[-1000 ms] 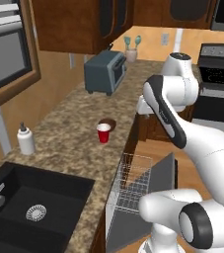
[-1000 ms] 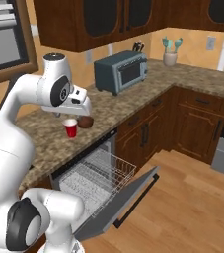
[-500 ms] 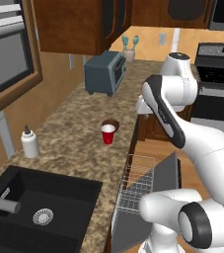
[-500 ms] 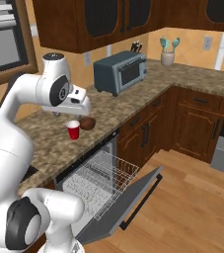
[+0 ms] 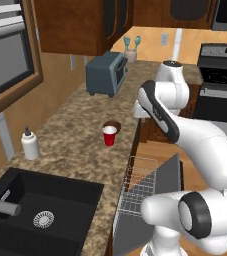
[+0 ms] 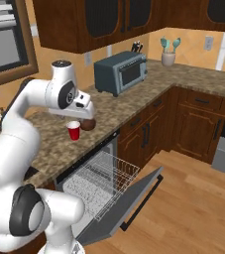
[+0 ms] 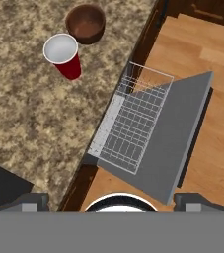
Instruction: Pick up the cup and bowl from the counter, place them in the dishwasher, and close the dishwasher door.
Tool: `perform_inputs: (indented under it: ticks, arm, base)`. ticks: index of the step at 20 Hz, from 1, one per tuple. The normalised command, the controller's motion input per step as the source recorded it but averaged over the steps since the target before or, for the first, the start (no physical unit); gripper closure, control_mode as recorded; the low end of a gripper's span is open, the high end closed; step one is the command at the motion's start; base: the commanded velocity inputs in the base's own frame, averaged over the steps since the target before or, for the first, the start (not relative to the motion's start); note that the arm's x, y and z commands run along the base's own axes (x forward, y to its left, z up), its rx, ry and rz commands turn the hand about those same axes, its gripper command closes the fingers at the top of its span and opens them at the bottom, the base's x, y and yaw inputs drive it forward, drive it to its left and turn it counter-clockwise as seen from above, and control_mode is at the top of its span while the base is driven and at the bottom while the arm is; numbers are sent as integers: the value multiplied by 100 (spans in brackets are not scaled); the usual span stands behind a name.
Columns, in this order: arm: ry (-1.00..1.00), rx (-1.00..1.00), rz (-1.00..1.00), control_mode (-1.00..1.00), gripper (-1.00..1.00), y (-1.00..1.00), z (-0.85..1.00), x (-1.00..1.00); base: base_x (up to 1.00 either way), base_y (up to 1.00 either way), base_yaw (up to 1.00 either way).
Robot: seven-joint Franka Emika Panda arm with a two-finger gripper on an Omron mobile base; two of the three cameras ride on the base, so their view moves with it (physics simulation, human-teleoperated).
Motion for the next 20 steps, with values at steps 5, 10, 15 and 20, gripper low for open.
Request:
perform_inputs:
  ticks: [5,10,15,20]
  arm:
    - [0,7,-1,-100,-100,6,-72,47]
    - [-7,0,-6,-100,-100,54,-47,36]
    - [-4,1,-15,-100,-100,46,-29,59]
    - [0,5,-14,-100,-100,12,-31,74]
  base:
    - [0,0,0]
    - [0,0,0]
    - [0,0,0]
    - [0,0,0]
